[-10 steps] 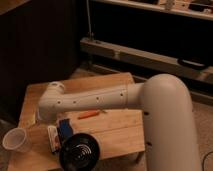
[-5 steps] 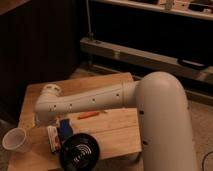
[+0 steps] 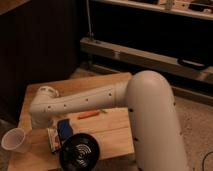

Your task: Place the eraser in the ceramic cup

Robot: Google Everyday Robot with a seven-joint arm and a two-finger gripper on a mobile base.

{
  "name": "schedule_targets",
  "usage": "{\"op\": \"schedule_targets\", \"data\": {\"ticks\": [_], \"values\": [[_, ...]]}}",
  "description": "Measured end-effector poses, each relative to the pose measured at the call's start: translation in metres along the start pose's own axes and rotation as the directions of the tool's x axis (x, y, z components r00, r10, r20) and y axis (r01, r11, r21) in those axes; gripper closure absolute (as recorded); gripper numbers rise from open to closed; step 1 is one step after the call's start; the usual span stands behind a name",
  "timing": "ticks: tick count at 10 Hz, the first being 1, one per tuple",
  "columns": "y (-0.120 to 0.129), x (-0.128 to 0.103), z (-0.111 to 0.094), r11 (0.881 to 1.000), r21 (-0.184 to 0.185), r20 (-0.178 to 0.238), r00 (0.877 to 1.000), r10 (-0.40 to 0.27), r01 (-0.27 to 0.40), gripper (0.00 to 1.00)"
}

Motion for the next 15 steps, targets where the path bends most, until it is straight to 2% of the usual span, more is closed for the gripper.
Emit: {"op": "schedule_targets", "data": {"ticks": [5, 8, 11, 15], "values": [[0.008, -0.007, 0.016, 1.0, -0.02, 0.025, 1.0, -0.002, 0.002, 0.2], [0.023, -0.003, 0.013, 0.999, 0.01, 0.01, 0.999, 0.044, -0.044, 0.2], [0.028, 0.0, 0.02, 0.999, 0.01, 0.019, 0.999, 0.033, -0.033, 0.2], [0.027, -0.004, 0.042, 1.0, -0.001, 0.05, 0.999, 0.009, -0.009, 0.2]]}}
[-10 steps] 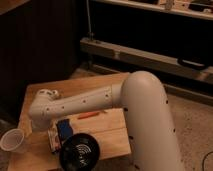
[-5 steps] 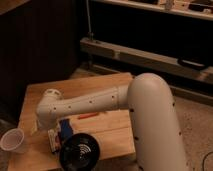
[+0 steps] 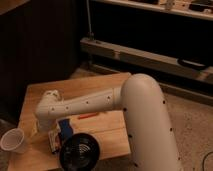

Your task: Place the eraser in the ceramic cup

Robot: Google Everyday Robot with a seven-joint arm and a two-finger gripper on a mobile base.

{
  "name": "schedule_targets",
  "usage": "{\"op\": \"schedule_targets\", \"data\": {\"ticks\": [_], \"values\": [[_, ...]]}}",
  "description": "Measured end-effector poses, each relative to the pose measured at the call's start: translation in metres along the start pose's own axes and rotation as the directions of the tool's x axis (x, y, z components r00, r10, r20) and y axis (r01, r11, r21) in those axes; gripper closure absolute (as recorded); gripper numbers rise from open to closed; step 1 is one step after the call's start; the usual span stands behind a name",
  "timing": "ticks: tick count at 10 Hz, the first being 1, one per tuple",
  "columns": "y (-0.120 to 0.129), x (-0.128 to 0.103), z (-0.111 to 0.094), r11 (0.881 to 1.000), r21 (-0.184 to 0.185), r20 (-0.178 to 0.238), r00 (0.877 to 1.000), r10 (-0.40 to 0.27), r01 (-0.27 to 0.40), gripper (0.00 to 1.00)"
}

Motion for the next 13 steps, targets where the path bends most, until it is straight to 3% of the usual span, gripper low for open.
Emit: {"op": "schedule_targets", "data": {"ticks": [5, 8, 13], "values": [[-0.004, -0.004, 0.009, 1.0, 0.009, 0.029, 0.999, 0.021, -0.021, 0.21], [-0.008, -0.001, 0.015, 1.0, -0.001, 0.06, 0.998, 0.026, -0.026, 0.44], [-0.012, 0.0, 0.024, 0.999, -0.037, 0.103, 0.995, 0.016, -0.012, 0.46]]}}
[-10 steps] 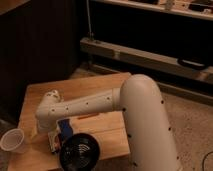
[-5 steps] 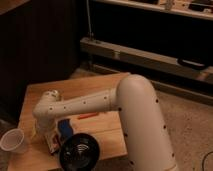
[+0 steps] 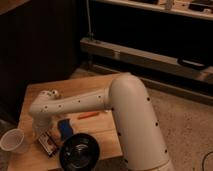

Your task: Place the eraser in the ceramic cup

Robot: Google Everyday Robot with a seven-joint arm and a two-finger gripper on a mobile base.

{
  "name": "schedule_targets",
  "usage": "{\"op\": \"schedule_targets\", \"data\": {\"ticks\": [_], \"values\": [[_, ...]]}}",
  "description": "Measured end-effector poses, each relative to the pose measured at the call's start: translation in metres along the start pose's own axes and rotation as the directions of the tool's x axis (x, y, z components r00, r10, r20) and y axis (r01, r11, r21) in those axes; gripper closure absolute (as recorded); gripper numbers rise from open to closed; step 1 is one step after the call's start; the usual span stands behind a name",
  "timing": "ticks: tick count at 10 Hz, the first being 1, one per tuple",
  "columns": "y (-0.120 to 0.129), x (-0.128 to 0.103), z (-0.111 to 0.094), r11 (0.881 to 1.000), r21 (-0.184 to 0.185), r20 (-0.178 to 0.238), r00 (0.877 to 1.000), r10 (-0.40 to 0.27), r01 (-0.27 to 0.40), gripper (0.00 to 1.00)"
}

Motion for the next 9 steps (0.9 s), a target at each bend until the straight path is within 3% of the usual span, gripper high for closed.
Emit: {"op": "schedule_targets", "data": {"ticks": [3, 5, 7, 9], "values": [[-0.001, -0.0038, 0.0003, 0.999, -0.022, -0.008, 0.999, -0.041, 0.04, 0.46], [-0.0012, -0.0058, -0.0023, 0.997, -0.04, -0.018, 0.998, -0.064, 0.063, 0.52], [-0.0003, -0.0067, -0.0035, 0.997, -0.058, -0.012, 0.999, -0.05, 0.05, 0.76], [0.0035, -0.0061, -0.0036, 0.998, -0.062, 0.005, 1.0, 0.004, -0.003, 0.92]]}}
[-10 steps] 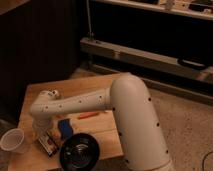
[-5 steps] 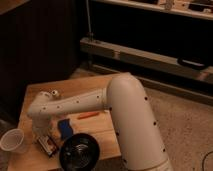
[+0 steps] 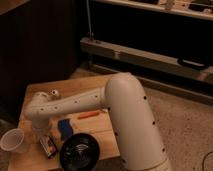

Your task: Place the eraser in the ceramic cup

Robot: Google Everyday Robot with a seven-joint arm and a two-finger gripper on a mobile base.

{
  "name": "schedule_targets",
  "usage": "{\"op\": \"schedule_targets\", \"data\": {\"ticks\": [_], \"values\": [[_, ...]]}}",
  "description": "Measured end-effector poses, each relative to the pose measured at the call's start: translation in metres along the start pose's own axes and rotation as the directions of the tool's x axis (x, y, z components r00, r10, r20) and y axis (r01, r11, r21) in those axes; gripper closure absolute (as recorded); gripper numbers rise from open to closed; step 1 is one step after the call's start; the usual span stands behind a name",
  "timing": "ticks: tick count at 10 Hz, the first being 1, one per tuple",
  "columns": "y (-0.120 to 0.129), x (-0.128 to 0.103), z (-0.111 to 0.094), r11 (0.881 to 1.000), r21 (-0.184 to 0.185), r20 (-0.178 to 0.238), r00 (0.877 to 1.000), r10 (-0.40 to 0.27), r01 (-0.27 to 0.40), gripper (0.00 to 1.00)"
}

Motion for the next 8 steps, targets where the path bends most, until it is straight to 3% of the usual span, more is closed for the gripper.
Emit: {"op": "schedule_targets", "data": {"ticks": [2, 3, 6, 8], "values": [[0.01, 0.005, -0.004, 0.993, 0.016, 0.015, 0.993, 0.12, -0.12, 0.94], [0.016, 0.01, -0.011, 0.985, 0.042, 0.001, 0.986, 0.168, -0.168, 0.94], [0.022, 0.021, -0.061, 0.967, 0.125, -0.103, 0.967, 0.233, -0.22, 0.94], [0.024, 0.03, -0.119, 0.96, 0.178, -0.217, 0.943, 0.254, -0.217, 0.94]]}}
